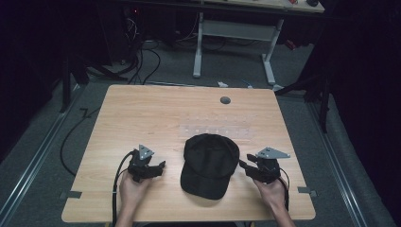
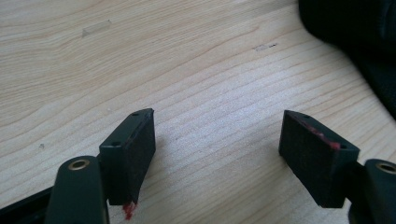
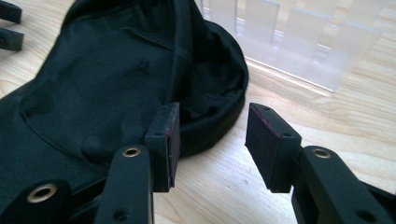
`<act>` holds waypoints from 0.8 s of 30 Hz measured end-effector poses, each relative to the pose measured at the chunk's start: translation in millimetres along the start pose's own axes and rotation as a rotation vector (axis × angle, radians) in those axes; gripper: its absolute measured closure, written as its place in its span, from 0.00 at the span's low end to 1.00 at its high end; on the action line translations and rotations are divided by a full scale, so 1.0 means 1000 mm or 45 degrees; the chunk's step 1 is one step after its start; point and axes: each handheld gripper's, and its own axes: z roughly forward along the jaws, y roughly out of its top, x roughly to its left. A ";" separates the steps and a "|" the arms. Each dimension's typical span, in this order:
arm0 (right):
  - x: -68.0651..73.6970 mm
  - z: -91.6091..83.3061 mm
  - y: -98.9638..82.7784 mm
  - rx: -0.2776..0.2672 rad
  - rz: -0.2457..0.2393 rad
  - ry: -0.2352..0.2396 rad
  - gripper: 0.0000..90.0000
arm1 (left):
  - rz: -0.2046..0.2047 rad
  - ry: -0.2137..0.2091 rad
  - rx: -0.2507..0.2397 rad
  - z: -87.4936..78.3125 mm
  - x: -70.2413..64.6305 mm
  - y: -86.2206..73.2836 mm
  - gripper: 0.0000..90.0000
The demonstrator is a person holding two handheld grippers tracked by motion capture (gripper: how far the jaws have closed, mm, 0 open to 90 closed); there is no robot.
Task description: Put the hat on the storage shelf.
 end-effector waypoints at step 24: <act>0.012 0.026 0.026 0.016 0.009 0.094 0.65 | 0.001 0.000 0.000 0.000 0.000 0.000 0.31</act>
